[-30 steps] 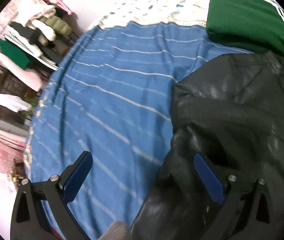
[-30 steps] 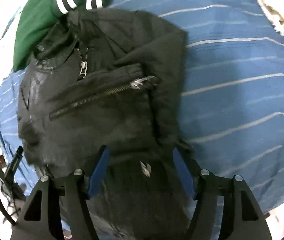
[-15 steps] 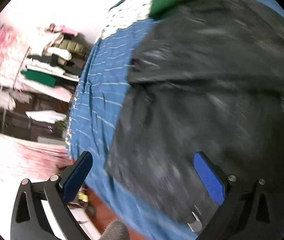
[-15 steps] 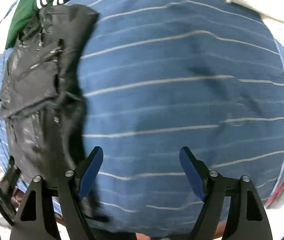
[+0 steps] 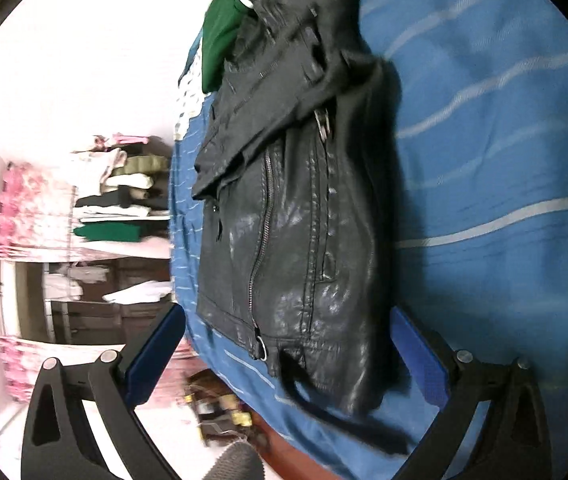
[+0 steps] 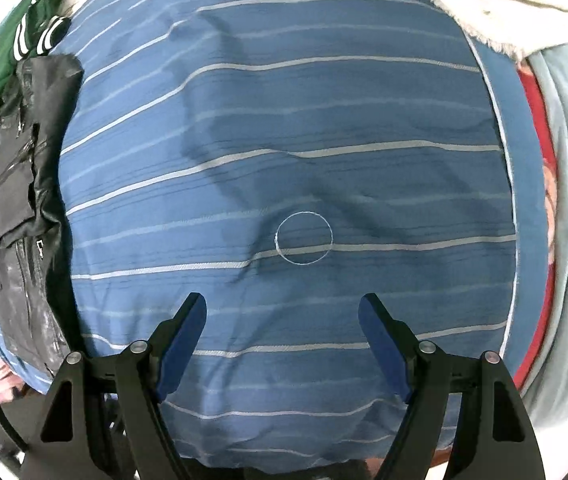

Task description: Fold large clothes

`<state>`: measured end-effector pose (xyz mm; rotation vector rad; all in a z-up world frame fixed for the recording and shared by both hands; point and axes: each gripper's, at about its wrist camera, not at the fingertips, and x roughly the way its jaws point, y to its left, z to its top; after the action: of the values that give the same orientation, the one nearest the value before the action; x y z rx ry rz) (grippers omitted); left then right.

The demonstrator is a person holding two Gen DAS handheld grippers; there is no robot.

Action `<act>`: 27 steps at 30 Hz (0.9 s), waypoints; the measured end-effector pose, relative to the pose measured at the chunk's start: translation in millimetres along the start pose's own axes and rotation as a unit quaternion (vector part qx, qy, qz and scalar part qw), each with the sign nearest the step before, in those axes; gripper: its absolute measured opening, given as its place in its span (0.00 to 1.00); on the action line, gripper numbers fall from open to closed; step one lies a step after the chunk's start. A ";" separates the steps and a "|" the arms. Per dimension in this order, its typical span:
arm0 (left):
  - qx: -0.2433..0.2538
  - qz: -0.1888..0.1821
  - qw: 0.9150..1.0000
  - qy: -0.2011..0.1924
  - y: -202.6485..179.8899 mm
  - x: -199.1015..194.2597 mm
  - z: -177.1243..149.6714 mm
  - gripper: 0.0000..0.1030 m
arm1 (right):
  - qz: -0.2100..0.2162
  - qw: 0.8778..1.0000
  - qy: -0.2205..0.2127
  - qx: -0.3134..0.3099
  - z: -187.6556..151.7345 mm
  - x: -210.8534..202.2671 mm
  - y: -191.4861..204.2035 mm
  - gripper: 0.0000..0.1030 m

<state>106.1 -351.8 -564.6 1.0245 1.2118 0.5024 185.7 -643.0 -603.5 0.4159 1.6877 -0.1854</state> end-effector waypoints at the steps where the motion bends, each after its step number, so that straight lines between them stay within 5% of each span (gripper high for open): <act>1: -0.003 0.005 1.000 0.011 -2.6 10.7 2.4 1.00 | 0.003 1.000 0.001 -0.001 2.3 1.1 0.6 0.78; 6: -0.061 -0.014 0.997 0.047 13.6 46.5 10.9 1.00 | 0.028 0.999 0.001 -0.023 20.8 9.1 17.7 0.78; 9: -0.096 -0.053 0.992 0.055 36.0 63.0 13.9 0.94 | 0.088 0.995 -0.007 -0.049 41.2 15.5 39.6 0.78; 10: -0.113 -0.089 0.988 0.060 44.4 67.2 12.8 0.72 | 0.107 0.992 -0.012 -0.059 46.6 16.7 46.9 0.78; 11: -0.123 -0.122 0.983 0.062 45.8 66.2 10.4 0.34 | 0.133 0.989 -0.017 -0.069 53.9 19.0 55.7 0.78; 14: -0.138 -0.180 0.972 0.054 65.1 64.6 9.9 0.09 | 0.253 0.964 -0.015 -0.084 79.7 28.0 83.5 0.78; 16: -0.151 -0.194 0.968 0.041 85.2 61.1 9.0 0.07 | 0.336 0.938 -0.006 -0.088 98.5 37.4 103.6 0.78; 20: -0.166 -0.222 0.960 0.034 112.8 64.0 9.1 0.07 | 0.424 0.901 0.037 -0.084 122.8 71.2 151.9 0.78; 23: -0.169 -0.240 0.955 0.029 118.2 64.0 9.8 0.07 | 0.434 0.896 0.077 -0.057 130.1 102.2 190.1 0.78; 24: -0.170 -0.249 0.953 0.028 122.2 66.3 9.9 0.07 | 0.430 0.898 0.081 -0.042 133.5 107.3 196.6 0.76; 26: -0.166 -0.265 0.949 0.027 122.9 65.2 8.3 0.07 | 0.403 0.913 0.061 -0.030 134.5 102.6 213.4 0.24; 27: -0.171 -0.278 0.945 0.027 126.9 66.8 6.6 0.07 | 0.397 0.916 0.050 -0.024 128.5 97.2 221.1 0.23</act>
<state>157.7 -239.8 -491.1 0.3469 1.3385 0.2777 376.1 -469.0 -694.5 1.0474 1.4919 0.4824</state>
